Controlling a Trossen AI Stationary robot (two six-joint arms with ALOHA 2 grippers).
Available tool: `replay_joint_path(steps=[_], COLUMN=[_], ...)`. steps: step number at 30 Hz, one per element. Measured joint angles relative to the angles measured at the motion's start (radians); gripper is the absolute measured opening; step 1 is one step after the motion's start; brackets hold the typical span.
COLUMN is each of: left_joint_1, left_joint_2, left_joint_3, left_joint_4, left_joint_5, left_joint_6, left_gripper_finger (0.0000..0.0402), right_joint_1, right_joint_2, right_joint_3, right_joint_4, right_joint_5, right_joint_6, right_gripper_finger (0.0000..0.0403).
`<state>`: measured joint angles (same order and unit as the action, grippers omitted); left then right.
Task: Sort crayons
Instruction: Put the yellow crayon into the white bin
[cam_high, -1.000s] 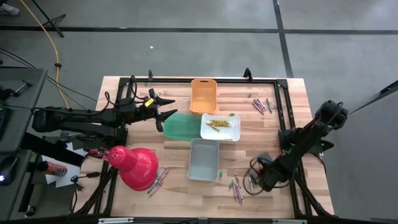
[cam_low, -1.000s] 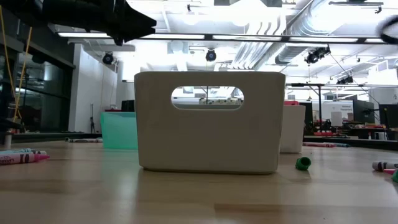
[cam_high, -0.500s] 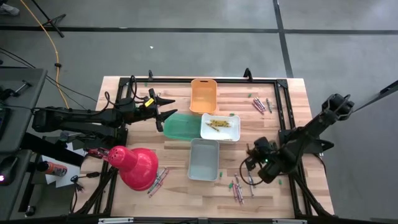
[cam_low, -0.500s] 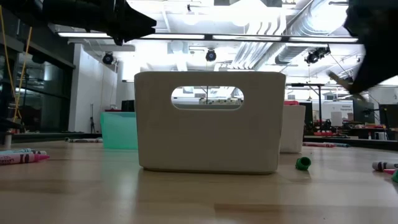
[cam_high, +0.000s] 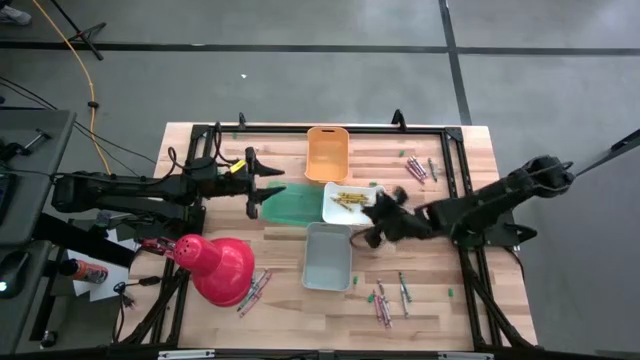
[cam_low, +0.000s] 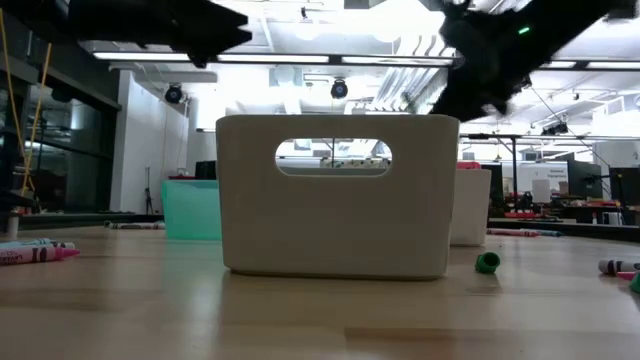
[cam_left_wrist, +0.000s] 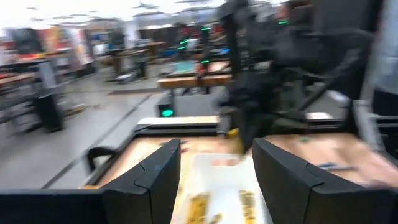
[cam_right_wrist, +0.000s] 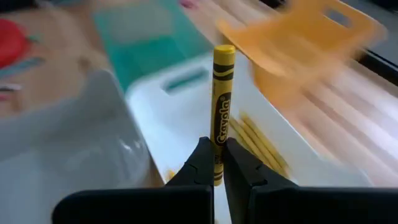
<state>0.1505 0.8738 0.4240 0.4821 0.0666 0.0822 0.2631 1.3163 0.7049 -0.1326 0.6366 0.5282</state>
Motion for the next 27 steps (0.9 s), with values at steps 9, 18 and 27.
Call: replay_joint_path(steps=[9, 18, 27], left_joint_1=[0.000, 0.000, 0.000], left_joint_2=[0.000, 0.000, 0.000], left_joint_3=[0.000, 0.000, 0.000], left_joint_4=[0.009, 0.057, 0.062], left_joint_5=[0.008, 0.001, 0.001], left_joint_6=[-0.003, -0.003, -0.056], left_gripper_finger=[0.0186, 0.0186, 0.0186], right_joint_1=[-0.272, -0.335, -0.341], right_joint_2=[0.000, 0.000, 0.000], right_joint_3=[-0.287, -0.338, -0.326], right_joint_4=[0.843, 1.074, 1.057], right_joint_5=[-0.399, -0.650, -0.681], right_joint_6=[-0.432, -0.582, -0.581], right_gripper_finger=[0.0000, 0.0000, 0.0000])
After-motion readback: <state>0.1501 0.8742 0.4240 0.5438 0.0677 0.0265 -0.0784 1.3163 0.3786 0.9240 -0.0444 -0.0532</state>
